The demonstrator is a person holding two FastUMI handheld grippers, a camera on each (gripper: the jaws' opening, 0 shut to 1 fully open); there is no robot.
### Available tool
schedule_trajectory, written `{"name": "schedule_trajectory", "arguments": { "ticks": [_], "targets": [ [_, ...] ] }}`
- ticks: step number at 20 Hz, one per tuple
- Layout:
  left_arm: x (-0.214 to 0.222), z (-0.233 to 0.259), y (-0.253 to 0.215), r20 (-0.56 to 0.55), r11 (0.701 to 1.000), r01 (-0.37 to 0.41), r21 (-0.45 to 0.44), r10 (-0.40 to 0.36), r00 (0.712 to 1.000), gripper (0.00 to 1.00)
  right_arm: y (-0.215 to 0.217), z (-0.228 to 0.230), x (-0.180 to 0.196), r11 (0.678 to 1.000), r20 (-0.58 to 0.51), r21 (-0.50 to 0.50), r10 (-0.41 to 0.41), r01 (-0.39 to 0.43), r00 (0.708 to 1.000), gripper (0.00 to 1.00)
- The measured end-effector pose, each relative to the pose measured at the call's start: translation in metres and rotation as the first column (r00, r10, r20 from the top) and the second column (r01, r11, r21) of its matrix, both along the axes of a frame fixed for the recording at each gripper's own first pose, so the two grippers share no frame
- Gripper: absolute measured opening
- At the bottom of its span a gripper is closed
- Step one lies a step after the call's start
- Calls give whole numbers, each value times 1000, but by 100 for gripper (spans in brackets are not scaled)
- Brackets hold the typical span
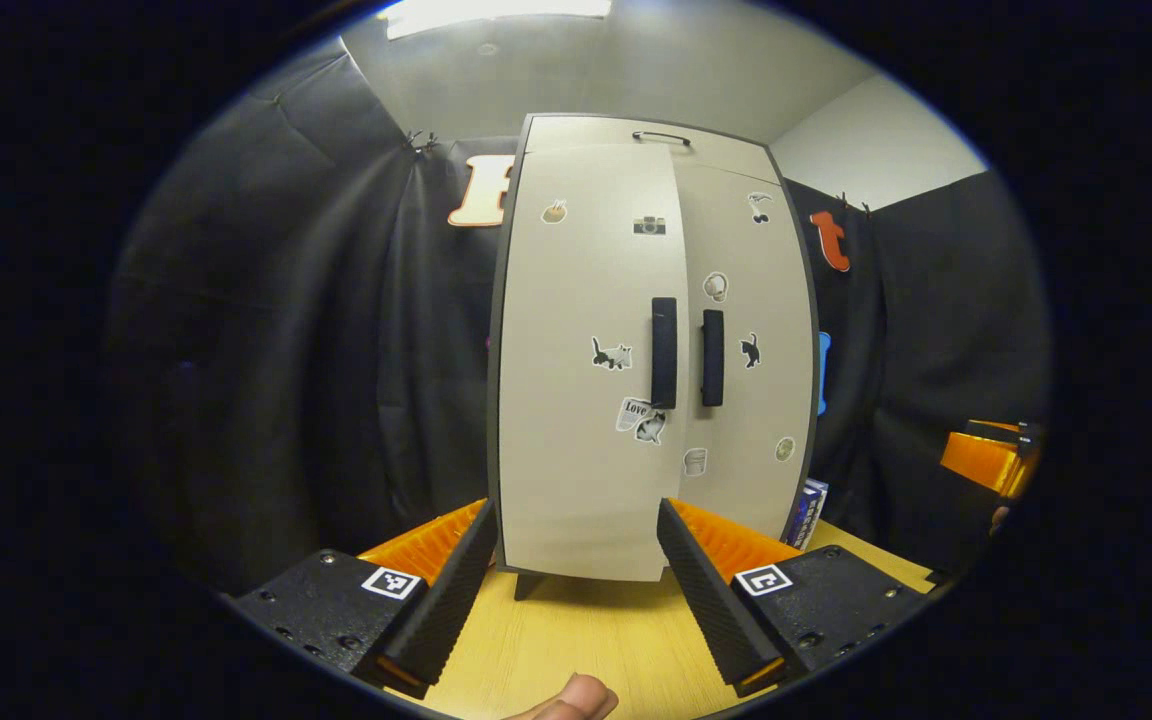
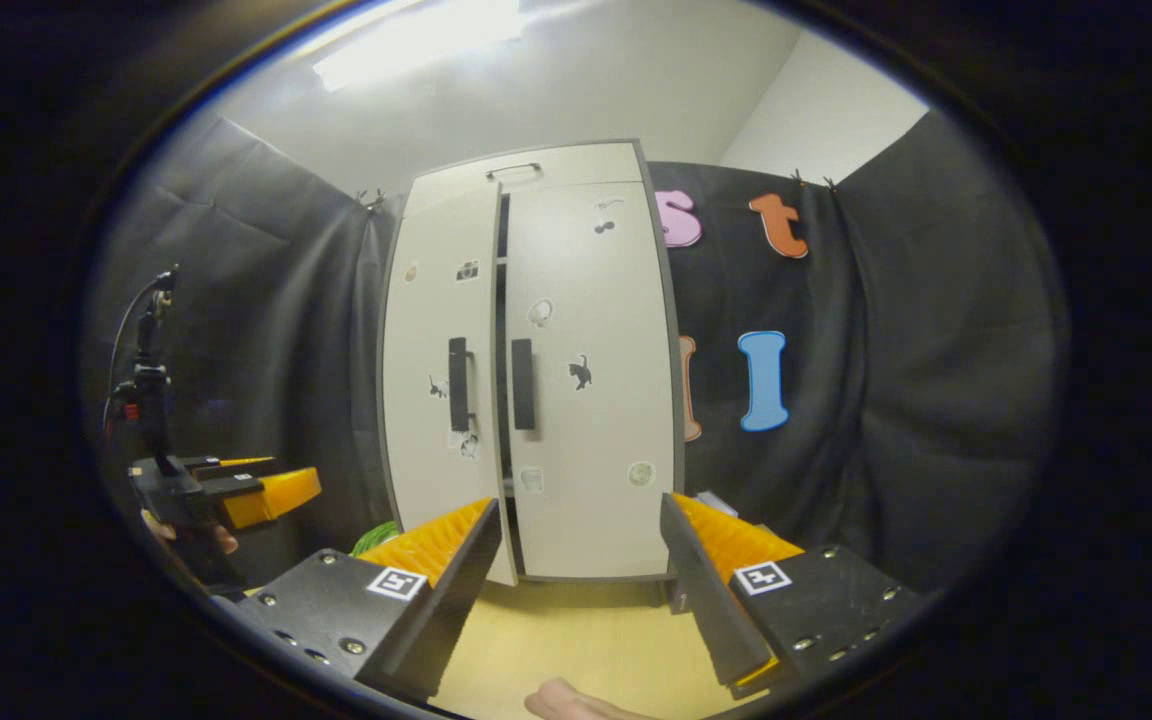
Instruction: Grab one shoe with the right hand and put it into the shoe cabinet, grab the other shoe with the left hand and put it into the shoe cabinet; then close the right door with the right hand and the left door with the left hand.
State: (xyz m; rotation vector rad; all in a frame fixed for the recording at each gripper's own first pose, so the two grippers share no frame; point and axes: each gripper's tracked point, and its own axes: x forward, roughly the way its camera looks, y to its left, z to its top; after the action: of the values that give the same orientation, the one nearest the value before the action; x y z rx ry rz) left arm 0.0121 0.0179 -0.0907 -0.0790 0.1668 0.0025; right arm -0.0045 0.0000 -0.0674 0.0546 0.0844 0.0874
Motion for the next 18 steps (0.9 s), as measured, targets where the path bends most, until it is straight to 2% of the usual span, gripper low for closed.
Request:
{"name": "schedule_trajectory", "arguments": {
  "ticks": [4,6,7,10,12,14,18],
  "targets": [
    [-21,-6,6,9,1000,-9,-6,9,1000,99,19,-3,-21,1000,28,-25,4,-3,1000,96],
    [-26,5,12,40,1000,-25,12,24,999,99,16,3,-25,998,49,-48,-33,35,998,94],
    [-25,8,11,50,1000,-20,16,20,999,99,17,5,-26,998,54,-44,-45,48,998,96],
    [-33,15,7,60,1000,-2,17,1,998,99,17,7,-30,998,59,-13,-61,62,996,94],
    [-37,18,5,72,1000,2,25,-4,997,99,7,8,-36,994,64,-22,-104,106,992,96],
    [-38,22,-4,82,999,24,26,-26,996,99,1,9,-39,990,72,-30,-137,140,988,94],
    [-37,20,-14,74,999,40,16,-41,996,99,5,7,-43,992,72,-37,-117,120,991,96]
  ]
}}
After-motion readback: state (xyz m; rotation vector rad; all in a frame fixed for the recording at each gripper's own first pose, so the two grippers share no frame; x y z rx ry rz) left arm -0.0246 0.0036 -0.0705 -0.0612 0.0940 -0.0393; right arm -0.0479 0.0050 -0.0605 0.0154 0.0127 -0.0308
